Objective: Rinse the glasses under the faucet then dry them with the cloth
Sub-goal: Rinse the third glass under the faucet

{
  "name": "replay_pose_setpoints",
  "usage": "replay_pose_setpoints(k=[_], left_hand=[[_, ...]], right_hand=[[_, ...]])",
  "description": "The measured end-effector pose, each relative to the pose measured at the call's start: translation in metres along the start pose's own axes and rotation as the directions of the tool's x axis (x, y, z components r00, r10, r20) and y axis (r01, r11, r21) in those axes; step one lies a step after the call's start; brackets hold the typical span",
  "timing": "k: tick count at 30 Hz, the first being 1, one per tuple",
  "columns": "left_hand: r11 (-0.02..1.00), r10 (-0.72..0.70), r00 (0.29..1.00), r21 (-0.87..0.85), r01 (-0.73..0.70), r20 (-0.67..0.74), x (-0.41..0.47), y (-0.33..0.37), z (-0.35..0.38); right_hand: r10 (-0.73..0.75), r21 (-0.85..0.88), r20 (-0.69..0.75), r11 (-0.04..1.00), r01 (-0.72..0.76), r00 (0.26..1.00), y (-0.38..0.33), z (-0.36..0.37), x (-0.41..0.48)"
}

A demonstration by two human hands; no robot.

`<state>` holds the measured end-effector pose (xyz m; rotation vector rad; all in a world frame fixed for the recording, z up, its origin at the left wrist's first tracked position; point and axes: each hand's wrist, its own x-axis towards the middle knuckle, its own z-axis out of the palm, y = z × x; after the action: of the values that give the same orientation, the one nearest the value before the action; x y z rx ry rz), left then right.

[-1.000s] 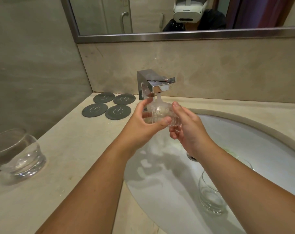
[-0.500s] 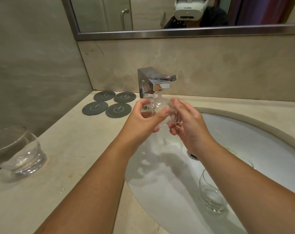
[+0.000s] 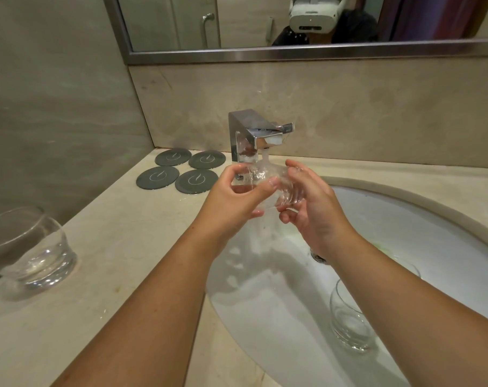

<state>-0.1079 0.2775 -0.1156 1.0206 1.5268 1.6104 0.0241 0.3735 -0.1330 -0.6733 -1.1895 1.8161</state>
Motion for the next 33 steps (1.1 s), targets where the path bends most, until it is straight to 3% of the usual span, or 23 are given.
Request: replay_pose_setpoints(k=[6, 10, 17, 21, 26, 33], left_hand=[[0.992, 0.025, 0.996, 0.117, -0.035, 0.084, -0.0012, -0.0030, -0.0010], [0.983, 0.083, 0.994, 0.158, -0.093, 0.065, -0.0037, 0.0002, -0.0017], [0.997, 0.037, 0.999, 0.070, -0.035, -0.027, 0.0000, -0.0015, -0.0003], [1.000, 0.007, 1.000, 0.029, -0.008, 0.020, -0.0008, -0.0013, -0.0001], [0.993, 0.036, 0.996, 0.110, -0.045, 0.085, -0.0009, -0.0028, -0.0023], [0.988, 0.077, 0.996, 0.135, -0.070, -0.042, 0.0014, -0.0010, -0.0033]], right_hand=[[-0.018, -0.024, -0.063, 1.000, 0.017, 0.998, -0.0009, 0.0016, -0.0031], [0.023, -0.073, -0.062, 0.997, -0.027, 0.998, 0.0003, 0.0018, -0.0033], [0.021, -0.042, 0.005, 0.999, -0.021, 1.000, -0.0008, 0.0014, -0.0011], [0.000, -0.020, -0.005, 1.000, 0.000, 1.000, -0.0016, 0.0031, -0.0025], [-0.011, 0.020, -0.021, 1.000, 0.011, 1.000, -0.0010, 0.0023, -0.0016], [0.010, -0.082, -0.005, 0.997, -0.010, 1.000, 0.0023, 0.0024, -0.0017]])
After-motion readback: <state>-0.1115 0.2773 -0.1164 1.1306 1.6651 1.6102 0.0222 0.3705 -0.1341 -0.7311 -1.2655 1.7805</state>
